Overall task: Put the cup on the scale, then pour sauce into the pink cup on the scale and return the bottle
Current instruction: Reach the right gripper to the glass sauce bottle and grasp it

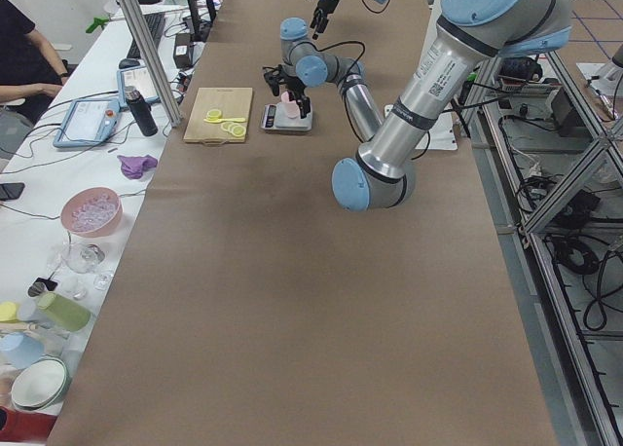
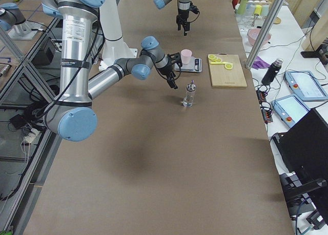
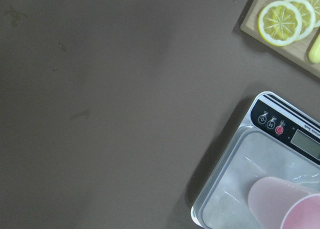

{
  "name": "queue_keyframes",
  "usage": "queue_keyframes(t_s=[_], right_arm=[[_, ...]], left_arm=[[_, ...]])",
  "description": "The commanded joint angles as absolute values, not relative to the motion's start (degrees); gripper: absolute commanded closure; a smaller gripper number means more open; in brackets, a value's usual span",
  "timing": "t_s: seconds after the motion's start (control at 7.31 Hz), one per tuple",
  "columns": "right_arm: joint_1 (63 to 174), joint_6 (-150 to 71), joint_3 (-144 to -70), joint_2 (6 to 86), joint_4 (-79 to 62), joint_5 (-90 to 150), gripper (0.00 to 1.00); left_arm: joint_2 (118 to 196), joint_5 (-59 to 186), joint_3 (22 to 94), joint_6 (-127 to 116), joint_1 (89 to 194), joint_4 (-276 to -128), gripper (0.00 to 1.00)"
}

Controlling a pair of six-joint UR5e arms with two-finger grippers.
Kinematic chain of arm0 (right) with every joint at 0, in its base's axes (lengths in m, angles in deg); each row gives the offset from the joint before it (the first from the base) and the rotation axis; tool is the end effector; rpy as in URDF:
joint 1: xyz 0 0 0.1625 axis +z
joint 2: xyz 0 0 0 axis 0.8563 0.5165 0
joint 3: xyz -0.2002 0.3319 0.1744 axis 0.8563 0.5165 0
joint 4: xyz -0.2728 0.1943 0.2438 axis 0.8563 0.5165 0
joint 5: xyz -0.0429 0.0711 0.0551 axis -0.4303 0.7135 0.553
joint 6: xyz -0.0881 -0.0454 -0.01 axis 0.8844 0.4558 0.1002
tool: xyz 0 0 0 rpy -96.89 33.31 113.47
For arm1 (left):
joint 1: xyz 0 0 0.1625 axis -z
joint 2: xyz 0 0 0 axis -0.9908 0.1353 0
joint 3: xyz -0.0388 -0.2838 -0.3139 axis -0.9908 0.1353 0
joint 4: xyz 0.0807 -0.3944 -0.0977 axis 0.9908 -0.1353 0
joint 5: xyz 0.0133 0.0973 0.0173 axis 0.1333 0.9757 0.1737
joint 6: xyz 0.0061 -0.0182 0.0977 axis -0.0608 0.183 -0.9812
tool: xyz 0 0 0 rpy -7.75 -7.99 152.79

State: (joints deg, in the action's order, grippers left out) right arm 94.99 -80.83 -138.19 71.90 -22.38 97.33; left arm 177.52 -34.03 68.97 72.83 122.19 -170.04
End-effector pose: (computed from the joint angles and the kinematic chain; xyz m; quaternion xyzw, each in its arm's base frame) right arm -0.2776 -0.3664 0.3771 0.2559 -0.3852 0.0306 0.8861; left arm 0.4402 -0.4796 0.1666 -0.0989 0.4356 -0.2349 0.8633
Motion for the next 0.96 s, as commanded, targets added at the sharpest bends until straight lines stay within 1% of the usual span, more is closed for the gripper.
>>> queue_keyframes(t_s=[0.0,0.14,0.41,0.82], right_arm=[[93.97,-81.98,-129.39,72.8,-37.78,95.59,0.0],[93.97,-81.98,-126.64,72.98,-41.86,93.85,0.0],[90.48,-81.8,-121.54,73.07,-49.33,83.78,0.01],[86.51,-81.8,-112.76,71.06,-59.97,72.86,0.02]], left_arm=[[177.52,-33.97,68.76,72.33,122.21,-170.13,0.03],[177.52,-33.97,68.67,72.33,122.13,-170.13,0.03],[177.52,-33.97,68.67,72.33,122.12,-170.13,0.03],[177.52,-33.97,68.67,71.98,122.21,-170.13,0.03]])
